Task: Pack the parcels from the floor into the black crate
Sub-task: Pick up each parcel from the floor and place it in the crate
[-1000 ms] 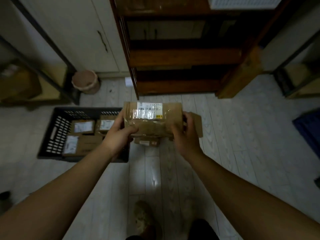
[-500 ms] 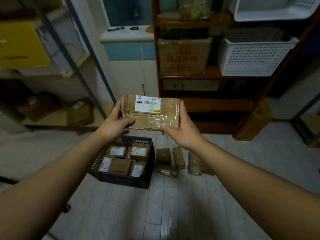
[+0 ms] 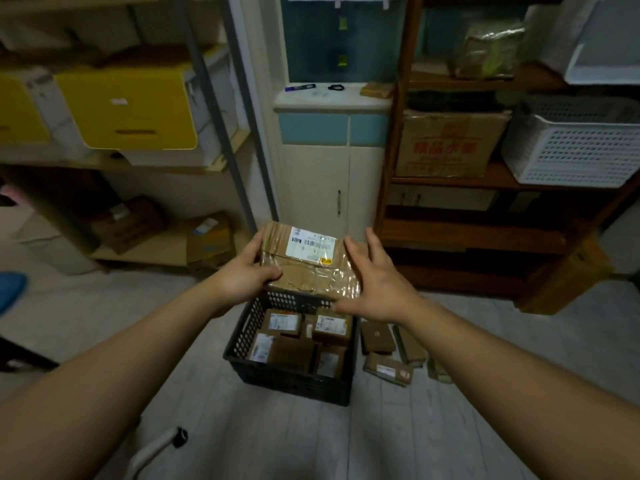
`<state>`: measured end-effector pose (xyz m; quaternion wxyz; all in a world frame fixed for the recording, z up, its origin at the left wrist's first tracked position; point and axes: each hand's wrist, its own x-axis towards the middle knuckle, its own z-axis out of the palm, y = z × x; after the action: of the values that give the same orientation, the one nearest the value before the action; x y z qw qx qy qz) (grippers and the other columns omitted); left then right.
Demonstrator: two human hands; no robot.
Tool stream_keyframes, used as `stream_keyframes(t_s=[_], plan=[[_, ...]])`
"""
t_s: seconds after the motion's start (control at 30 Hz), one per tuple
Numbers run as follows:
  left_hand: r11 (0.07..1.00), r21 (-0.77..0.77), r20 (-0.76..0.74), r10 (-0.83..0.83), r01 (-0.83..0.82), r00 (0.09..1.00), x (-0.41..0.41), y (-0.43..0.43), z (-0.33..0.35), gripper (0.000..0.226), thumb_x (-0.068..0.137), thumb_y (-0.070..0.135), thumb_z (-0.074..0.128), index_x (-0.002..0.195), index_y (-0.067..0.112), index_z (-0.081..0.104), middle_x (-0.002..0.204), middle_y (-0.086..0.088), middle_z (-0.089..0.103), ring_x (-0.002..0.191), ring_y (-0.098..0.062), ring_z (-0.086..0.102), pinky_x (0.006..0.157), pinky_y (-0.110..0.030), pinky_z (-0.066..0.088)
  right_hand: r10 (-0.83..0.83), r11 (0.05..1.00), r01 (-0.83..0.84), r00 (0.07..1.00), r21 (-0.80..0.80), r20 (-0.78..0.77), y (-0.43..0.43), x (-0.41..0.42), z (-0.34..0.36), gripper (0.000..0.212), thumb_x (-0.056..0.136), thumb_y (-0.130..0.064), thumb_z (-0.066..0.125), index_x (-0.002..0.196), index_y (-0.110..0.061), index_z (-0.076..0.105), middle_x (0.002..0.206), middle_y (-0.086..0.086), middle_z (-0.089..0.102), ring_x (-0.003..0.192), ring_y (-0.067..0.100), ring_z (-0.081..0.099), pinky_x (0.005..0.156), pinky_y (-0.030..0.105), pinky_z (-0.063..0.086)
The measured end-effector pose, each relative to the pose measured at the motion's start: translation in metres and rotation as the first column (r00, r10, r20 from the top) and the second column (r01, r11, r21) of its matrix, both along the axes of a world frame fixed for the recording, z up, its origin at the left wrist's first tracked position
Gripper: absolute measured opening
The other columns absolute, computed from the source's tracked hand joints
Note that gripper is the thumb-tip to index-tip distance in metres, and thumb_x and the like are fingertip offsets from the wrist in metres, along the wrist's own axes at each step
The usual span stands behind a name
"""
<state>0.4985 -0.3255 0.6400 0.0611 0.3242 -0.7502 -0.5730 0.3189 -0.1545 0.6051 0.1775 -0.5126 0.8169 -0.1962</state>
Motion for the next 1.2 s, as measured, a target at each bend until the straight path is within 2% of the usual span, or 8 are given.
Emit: stream_keyframes(t_s=[0.2, 0.3, 0.37, 0.53, 0.67, 0.87, 1.03, 1.2], plan=[[0.985, -0.155, 0.071, -0.070, 0.080, 0.995, 0.013, -0.066, -0.005, 0.087, 0.086, 0.021, 0.063, 0.145, 0.043, 0.004, 0.144, 0.001, 0.041, 0.104, -0.004, 0.054, 0.077, -0.018, 0.048, 0.026, 1.000, -0.027, 0.998, -0.005, -0.057, -0.063, 0.015, 0.003, 0.116, 0.060, -0.057, 0.075, 0.143, -0.043, -0.006, 0.147, -0.010, 0.005, 0.137, 0.023, 0.015, 0.109, 0.043, 0.032], [0.843, -0.498, 0.178, -0.131, 0.204, 0.975, -0.003, -0.098, -0.013, 0.114, 0.071, 0.035, 0.077, 0.148, 0.030, -0.007, 0.158, 0.003, -0.001, 0.141, -0.014, 0.016, 0.113, -0.036, 0.026, 0.047, 0.999, -0.047, 0.996, 0.001, -0.071, -0.091, -0.002, 0.000, 0.115, 0.061, -0.054, 0.075, 0.143, -0.043, -0.004, 0.147, -0.011, 0.005, 0.137, 0.024, 0.016, 0.109, 0.043, 0.033], [0.746, -0.562, 0.305, -0.215, 0.358, 0.928, -0.019, -0.123, -0.019, 0.130, 0.058, 0.049, 0.081, 0.146, 0.033, -0.014, 0.154, 0.013, -0.022, 0.139, -0.011, -0.002, 0.113, -0.036, 0.016, 0.084, 0.996, -0.083, 0.993, 0.025, -0.077, -0.111, -0.015, -0.009, 0.116, 0.061, -0.053, 0.074, 0.144, -0.042, -0.005, 0.149, -0.009, 0.003, 0.137, 0.024, 0.017, 0.108, 0.042, 0.034], [0.551, -0.589, 0.549, -0.263, 0.591, 0.793, -0.069, -0.188, -0.051, 0.130, 0.055, 0.059, 0.077, 0.145, 0.036, -0.015, 0.153, 0.014, -0.012, 0.142, -0.021, -0.006, 0.113, -0.039, 0.013, 0.091, 0.996, -0.091, 0.995, 0.019, -0.034, -0.174, -0.058, -0.053, 0.115, 0.062, -0.051, 0.075, 0.147, -0.038, -0.003, 0.148, -0.012, -0.001, 0.138, 0.023, 0.013, 0.108, 0.038, 0.028], [0.540, -0.563, 0.620, -0.223, 0.625, 0.752, -0.106, -0.233, -0.088, 0.119, 0.065, 0.048, 0.076, 0.147, 0.031, -0.009, 0.155, 0.002, -0.001, 0.141, -0.028, 0.010, 0.113, -0.043, 0.024, 0.091, 0.996, -0.090, 0.995, -0.009, 0.041, -0.222, -0.088, -0.099, 0.112, 0.063, -0.049, 0.076, 0.146, -0.038, 0.002, 0.151, -0.010, -0.003, 0.140, 0.025, 0.009, 0.106, 0.037, 0.027], [0.500, -0.504, 0.667, -0.292, 0.704, 0.685, -0.144, -0.279, -0.182, 0.102, 0.078, 0.050, 0.064, 0.149, 0.021, -0.002, 0.157, -0.005, 0.001, 0.143, -0.030, 0.003, 0.116, -0.047, 0.020, 0.073, 0.992, -0.092, 0.978, 0.086, 0.196, -0.262, -0.117, -0.201, 0.105, 0.071, -0.046, 0.074, 0.145, -0.038, 0.000, 0.155, -0.007, -0.013, 0.126, 0.031, 0.043, 0.092, 0.033, 0.043], [0.462, -0.465, 0.696, -0.336, 0.755, 0.635, -0.155, -0.313, -0.295, 0.104, 0.074, 0.062, 0.059, 0.149, 0.022, -0.002, 0.158, -0.005, 0.001, 0.144, -0.031, -0.005, 0.115, -0.046, 0.012, -0.039, 0.975, -0.021, 0.964, 0.223, 0.262, -0.285, -0.113, -0.293, 0.109, 0.073, -0.048, 0.073, 0.147, -0.037, -0.007, 0.154, -0.008, -0.021, 0.134, 0.031, 0.034, 0.100, 0.036, 0.040], [0.488, -0.357, 0.702, -0.423, 0.797, 0.573, -0.139, -0.349, -0.403, 0.104, 0.075, 0.055, 0.064, 0.148, 0.029, -0.004, 0.157, -0.002, -0.003, 0.143, -0.034, -0.005, 0.115, -0.054, 0.016, -0.148, 0.959, 0.084, 0.962, 0.270, 0.229, -0.312, -0.075, -0.373, 0.105, 0.073, -0.044, 0.072, 0.148, -0.033, 0.000, 0.154, 0.000, -0.002, 0.133, 0.035, 0.030, 0.105, 0.043, 0.038]])
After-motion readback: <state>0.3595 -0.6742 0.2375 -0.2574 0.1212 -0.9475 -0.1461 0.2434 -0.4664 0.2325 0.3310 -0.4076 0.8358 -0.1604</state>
